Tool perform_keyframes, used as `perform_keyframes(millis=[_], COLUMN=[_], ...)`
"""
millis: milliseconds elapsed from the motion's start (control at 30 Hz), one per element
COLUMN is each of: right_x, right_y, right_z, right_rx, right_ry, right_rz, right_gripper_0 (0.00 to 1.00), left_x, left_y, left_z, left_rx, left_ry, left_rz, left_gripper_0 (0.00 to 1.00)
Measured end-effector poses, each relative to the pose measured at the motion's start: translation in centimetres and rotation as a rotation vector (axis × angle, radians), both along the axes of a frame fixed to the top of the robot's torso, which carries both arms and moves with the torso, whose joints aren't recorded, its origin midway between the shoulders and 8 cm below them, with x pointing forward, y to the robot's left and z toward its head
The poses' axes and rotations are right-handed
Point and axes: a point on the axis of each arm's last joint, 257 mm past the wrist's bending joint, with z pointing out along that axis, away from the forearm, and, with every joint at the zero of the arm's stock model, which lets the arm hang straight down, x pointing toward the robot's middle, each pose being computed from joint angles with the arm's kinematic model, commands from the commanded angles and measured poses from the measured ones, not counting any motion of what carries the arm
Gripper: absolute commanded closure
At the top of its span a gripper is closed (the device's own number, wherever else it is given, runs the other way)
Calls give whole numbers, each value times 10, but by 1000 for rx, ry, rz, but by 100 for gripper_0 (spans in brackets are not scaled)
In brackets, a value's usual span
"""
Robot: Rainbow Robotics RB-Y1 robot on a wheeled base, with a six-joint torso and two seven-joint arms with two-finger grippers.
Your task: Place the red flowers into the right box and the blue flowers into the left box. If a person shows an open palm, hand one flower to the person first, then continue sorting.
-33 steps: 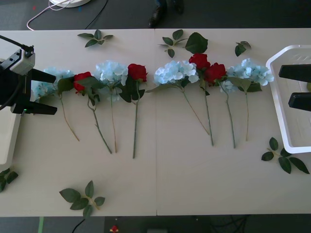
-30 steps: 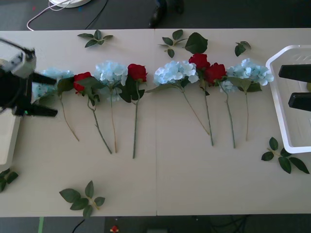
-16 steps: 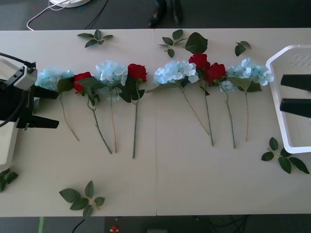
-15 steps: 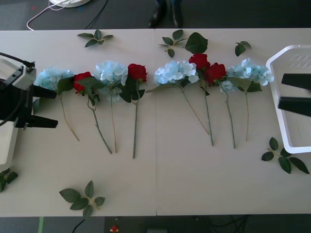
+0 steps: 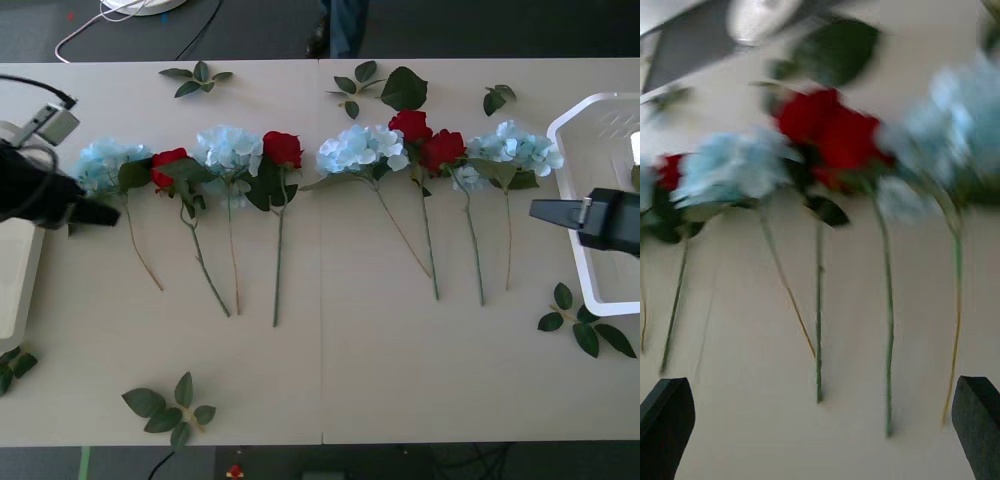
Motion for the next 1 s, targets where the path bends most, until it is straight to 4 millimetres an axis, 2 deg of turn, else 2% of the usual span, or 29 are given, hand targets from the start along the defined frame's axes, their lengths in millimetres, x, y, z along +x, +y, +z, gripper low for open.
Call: perform_keyframes(millis=[133,300,533,667,833,1000], right_x=[16,45,79,92,103,118], right_y=[-7,-27,-70,-87,-90,-76], right_z=[-31,-60,-65,-65,-78,-97], right_rx=[-40,-83,-168,-209,-285,-341], right_ry=[66,178,230,222,229,225], right_rz=[-53,-146,-270,-310,-309,-280], right_gripper_0=[0,0,0,0,0,0], left_x=[2,19,41,47,60,71], left_y=[-3,5,17,26,28,39], left_z=[-21,-35,-51,-56,-57,-65], left_rx=[26,40,-52,-33,-38,-31], left_ry=[64,78,218,231,227,208], left_rz=[45,115,478,526,553,593], left_gripper_0=[0,0,0,0,0,0])
